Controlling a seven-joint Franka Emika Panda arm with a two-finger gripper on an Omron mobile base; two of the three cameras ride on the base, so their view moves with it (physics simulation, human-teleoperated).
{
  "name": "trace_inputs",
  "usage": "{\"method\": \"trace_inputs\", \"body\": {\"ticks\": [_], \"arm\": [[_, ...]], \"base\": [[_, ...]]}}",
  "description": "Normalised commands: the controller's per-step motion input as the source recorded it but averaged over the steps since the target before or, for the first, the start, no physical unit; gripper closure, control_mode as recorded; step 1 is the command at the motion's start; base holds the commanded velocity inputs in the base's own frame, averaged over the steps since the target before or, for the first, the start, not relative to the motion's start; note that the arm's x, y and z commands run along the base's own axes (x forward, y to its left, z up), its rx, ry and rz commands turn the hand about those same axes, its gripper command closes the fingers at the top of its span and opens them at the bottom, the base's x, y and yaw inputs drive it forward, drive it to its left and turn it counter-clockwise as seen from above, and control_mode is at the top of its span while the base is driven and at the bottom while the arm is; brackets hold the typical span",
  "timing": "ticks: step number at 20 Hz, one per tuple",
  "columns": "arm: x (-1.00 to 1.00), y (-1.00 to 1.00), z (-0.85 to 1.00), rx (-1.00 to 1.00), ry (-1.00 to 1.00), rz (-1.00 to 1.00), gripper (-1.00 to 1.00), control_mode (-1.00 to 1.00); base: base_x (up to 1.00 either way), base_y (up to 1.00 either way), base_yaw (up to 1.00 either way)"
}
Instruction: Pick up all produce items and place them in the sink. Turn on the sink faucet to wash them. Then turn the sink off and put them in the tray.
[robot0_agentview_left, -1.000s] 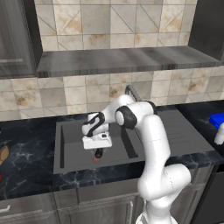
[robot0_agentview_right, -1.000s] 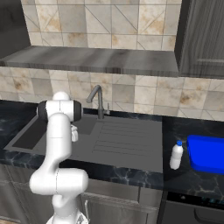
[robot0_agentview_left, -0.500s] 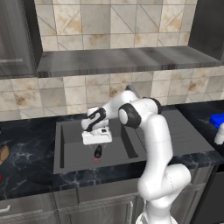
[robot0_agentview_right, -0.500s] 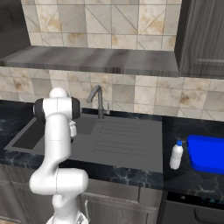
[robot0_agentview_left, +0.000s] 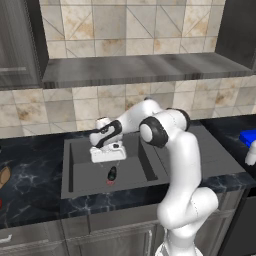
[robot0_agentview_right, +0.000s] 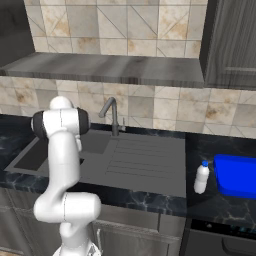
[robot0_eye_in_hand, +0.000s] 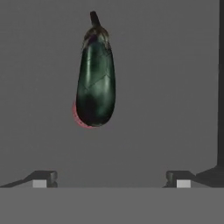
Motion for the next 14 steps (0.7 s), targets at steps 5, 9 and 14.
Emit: {"method": "trace_inputs", "body": {"ticks": [5, 9, 14], "arm": [[-0.46, 0.13, 0.38, 0.00, -0.07, 0.00, -1.00, -1.00], [-0.40, 0.07, 0.55, 0.00, -0.10, 0.00, -1.00, -1.00], [-0.37, 0.05, 0.50, 0.00, -0.10, 0.00, -1.00, -1.00]], "base": [[0.00, 0.00, 0.00], [0.00, 0.00, 0.00], [0.00, 0.00, 0.00]]}}
